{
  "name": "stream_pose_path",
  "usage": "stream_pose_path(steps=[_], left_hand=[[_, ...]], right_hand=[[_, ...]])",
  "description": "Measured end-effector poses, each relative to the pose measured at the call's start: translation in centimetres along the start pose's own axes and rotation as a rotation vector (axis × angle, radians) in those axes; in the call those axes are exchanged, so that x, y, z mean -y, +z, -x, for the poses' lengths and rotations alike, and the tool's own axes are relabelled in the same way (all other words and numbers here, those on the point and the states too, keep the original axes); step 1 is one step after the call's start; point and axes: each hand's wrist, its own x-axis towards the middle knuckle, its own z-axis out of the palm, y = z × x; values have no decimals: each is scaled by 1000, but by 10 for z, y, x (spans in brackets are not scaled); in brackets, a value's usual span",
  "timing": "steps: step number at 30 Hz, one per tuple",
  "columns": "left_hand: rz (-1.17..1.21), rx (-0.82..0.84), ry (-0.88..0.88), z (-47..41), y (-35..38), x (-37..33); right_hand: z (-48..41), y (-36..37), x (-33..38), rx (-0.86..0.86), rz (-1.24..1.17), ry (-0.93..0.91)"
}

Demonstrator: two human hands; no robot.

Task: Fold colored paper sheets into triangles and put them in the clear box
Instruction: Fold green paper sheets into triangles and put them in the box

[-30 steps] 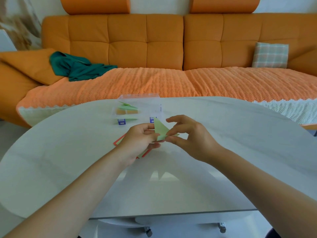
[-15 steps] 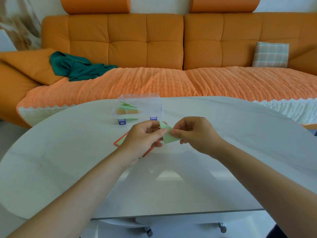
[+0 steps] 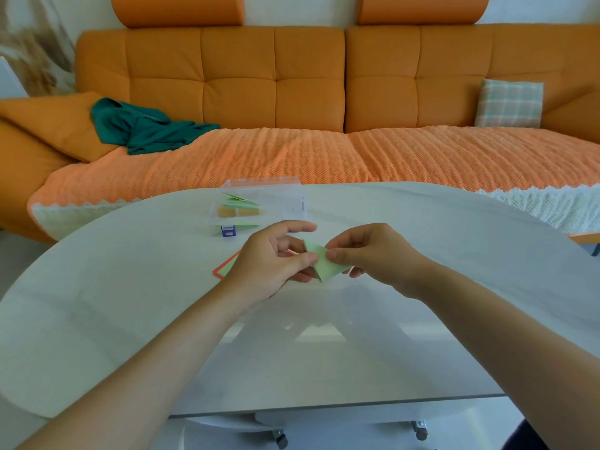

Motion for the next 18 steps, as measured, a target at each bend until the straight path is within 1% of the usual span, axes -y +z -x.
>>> stream_pose_path(steps=[3,10,18], left_hand=[[13,12,14,1,-2,-2],[6,-22,0,3,-2,-3],[-8,-30,-28,4,1,-3]], right_hand=[[0,-3,0,6,-13,1],[0,-3,1,10,-44,14],[-1,-6,0,-2,-7,22]])
